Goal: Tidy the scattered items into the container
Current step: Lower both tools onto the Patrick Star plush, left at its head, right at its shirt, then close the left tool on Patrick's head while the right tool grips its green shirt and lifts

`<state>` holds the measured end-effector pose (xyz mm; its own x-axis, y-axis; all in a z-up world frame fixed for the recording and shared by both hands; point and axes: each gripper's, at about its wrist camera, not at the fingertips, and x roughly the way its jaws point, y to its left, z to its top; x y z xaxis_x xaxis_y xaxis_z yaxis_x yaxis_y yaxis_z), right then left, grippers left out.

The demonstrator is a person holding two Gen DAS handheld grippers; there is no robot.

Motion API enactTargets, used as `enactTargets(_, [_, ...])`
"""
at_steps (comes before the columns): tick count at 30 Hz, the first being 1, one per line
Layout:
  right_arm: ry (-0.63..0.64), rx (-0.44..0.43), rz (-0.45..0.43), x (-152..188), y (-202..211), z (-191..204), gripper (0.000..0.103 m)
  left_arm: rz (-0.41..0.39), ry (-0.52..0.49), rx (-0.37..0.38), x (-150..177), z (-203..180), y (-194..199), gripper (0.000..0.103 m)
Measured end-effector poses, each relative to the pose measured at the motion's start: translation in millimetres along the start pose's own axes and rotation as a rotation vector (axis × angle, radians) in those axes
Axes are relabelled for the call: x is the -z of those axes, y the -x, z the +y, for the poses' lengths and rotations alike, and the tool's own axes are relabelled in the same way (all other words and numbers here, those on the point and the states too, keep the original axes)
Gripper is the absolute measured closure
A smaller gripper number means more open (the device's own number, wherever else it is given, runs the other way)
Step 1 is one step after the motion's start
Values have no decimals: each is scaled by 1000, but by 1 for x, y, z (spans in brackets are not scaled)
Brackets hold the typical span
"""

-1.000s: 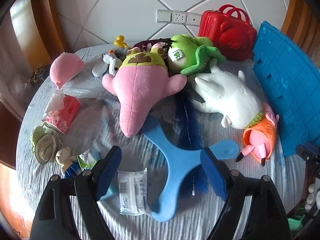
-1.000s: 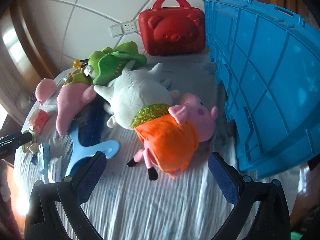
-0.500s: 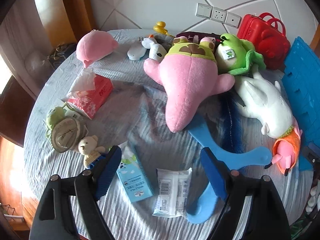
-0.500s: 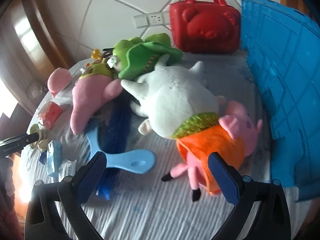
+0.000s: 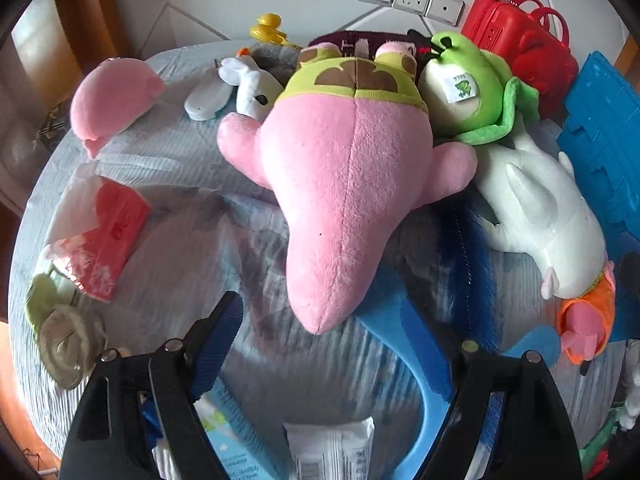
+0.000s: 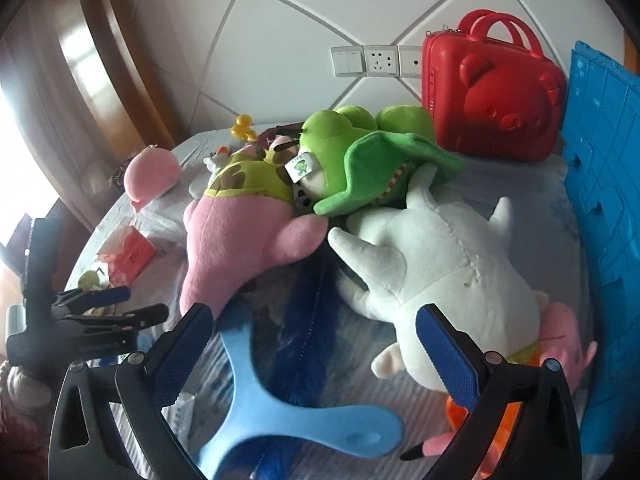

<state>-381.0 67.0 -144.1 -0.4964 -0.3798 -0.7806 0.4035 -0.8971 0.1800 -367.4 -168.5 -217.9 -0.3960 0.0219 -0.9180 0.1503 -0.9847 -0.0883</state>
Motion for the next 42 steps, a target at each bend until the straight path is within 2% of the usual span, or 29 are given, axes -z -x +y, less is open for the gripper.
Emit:
enactTargets(4, [-22, 22, 16, -1, -20, -2, 0, 51, -30, 2, -13, -4, -48, 22])
enactTargets(7, [-36, 38, 35, -2, -32, -6, 0, 61, -18, 17, -19, -2, -69, 22])
enactTargets(9, [-32, 48, 48, -2, -39, -5, 0, 42, -8, 46, -22, 1, -72, 23])
enactTargets(10, [-27, 53, 55, -3, -43, -5, 0, 39, -3, 65, -23, 3, -72, 34])
enactTargets(13, [-24, 64, 69, -7, -53, -1, 0, 36, 8, 106, -25, 8, -71, 43])
enactTargets(18, [-9, 59, 78, -15, -62, 14, 0, 22, -15, 82, -17, 30, -48, 47])
enactTargets(23, [24, -4, 64, -26, -66, 42, 0, 50, -34, 54, 5, 76, -19, 47])
enactTargets(28, [53, -123, 88, -41, -90, 81, 1, 81, -32, 66, 21, 106, -11, 47])
enactTargets(30, [66, -162, 103, -48, -104, 97, 4, 77, -32, 77, 21, 107, -12, 47])
enactTargets(34, [86, -183, 105, -65, -135, 119, 5, 70, -36, 99, 21, 107, -15, 47])
enactTargets(38, [49, -205, 85, -79, -163, 118, 18, 58, -57, 106, 21, 104, -19, 45])
enactTargets(42, [-14, -237, 65, -86, -187, 106, 18, 42, -73, 128, 21, 106, -25, 41])
